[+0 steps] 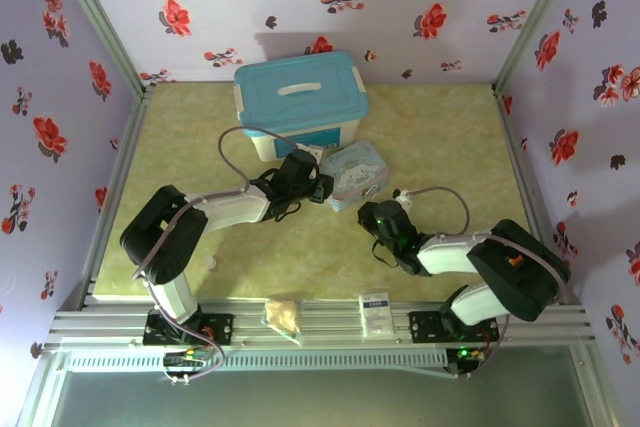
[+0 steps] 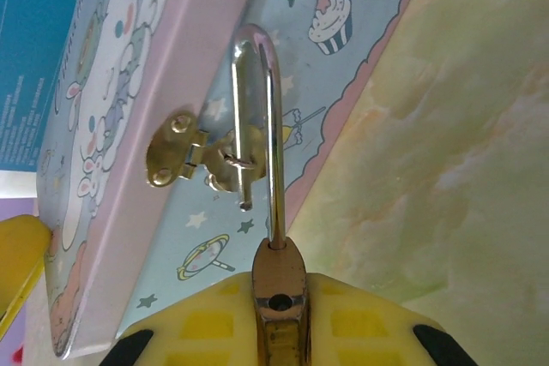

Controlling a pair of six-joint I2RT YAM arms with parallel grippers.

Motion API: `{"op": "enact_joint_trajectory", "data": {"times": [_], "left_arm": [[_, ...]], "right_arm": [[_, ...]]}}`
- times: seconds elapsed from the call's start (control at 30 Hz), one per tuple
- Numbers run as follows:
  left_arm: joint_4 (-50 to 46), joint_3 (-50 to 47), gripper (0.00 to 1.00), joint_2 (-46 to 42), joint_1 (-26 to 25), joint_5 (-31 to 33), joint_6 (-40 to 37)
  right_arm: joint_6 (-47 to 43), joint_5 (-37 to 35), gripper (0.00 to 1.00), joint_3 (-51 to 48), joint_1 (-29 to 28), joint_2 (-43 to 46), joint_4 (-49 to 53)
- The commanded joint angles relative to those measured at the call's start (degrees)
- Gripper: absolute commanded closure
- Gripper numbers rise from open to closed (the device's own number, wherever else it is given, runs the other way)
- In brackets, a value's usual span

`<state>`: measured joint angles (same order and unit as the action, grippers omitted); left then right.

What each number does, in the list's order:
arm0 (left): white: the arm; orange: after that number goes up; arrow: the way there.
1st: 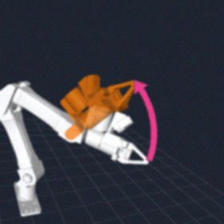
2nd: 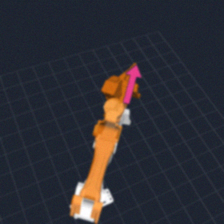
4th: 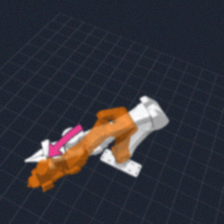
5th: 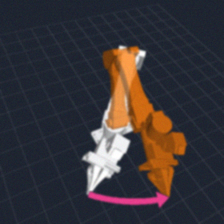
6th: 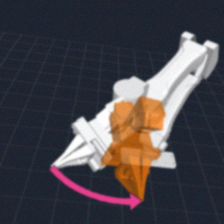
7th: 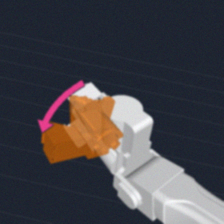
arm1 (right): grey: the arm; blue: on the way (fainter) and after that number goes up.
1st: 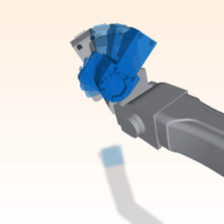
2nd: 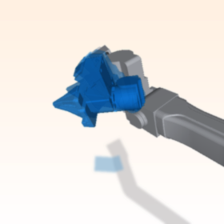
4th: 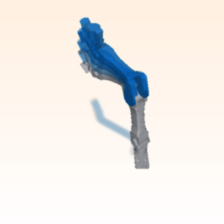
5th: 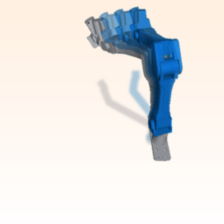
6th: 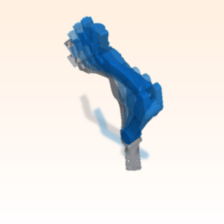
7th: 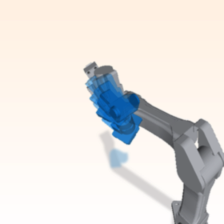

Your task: Unlock a padlock with a key

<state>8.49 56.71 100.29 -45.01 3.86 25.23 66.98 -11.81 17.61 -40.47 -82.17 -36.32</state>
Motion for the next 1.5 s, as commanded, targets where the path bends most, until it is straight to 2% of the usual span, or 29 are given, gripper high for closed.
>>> {"op": "enact_joint_trajectory", "data": {"times": [0.0,0.1,0.2,0.43,0.47,0.63,0.87,1.1,1.27,1.47], "left_arm": [[-7.3,-1.3,0.62,3.3,0.2,1.1,-2.5],[-7.0,-1.6,0.63,3.3,0.3,1.1,-2.8],[-6.7,-2.0,0.64,3.2,0.3,1.1,-2.8],[-6.2,-2.0,0.64,3.0,0.3,0.8,-2.1],[-6.1,-2.0,0.64,2.9,0.3,0.8,-2.1],[-6.3,-2.0,0.64,2.3,0.3,0.8,-2.1],[-6.4,-1.9,0.64,2.2,0.4,0.8,-2.5],[-6.7,-2.3,0.64,1.8,0.7,0.8,-2.6],[-7.1,-2.5,0.64,0.5,2.2,0.9,-3.1],[-9.1,-0.9,0.63,-0.3,4.9,0.9,-4.9]], "right_arm": [[-5.2,5.3,0.91,-1.0,3.7,-0.4,-4.0],[-6.1,6.2,0.91,-1.6,4.9,-0.9,-7.2],[-4.6,5.5,0.91,-3.1,5.1,-3.3,-15.3],[2.5,1.0,0.95,-7.1,5.1,-19.7,-42.2],[3.8,1.1,0.95,-6.8,5.4,-21.3,-42.9],[0.3,1.9,0.95,-6.1,5.4,-22.2,-43.0],[4.4,2.6,0.97,-5.6,7.5,-24.8,-43.1],[2.0,4.0,0.97,-5.5,8.1,-21.9,-41.7],[2.0,11.4,0.97,-7.4,9.2,-19.3,-34.1],[0.8,21.4,0.96,-7.6,9.2,-13.8,-18.2]]}}
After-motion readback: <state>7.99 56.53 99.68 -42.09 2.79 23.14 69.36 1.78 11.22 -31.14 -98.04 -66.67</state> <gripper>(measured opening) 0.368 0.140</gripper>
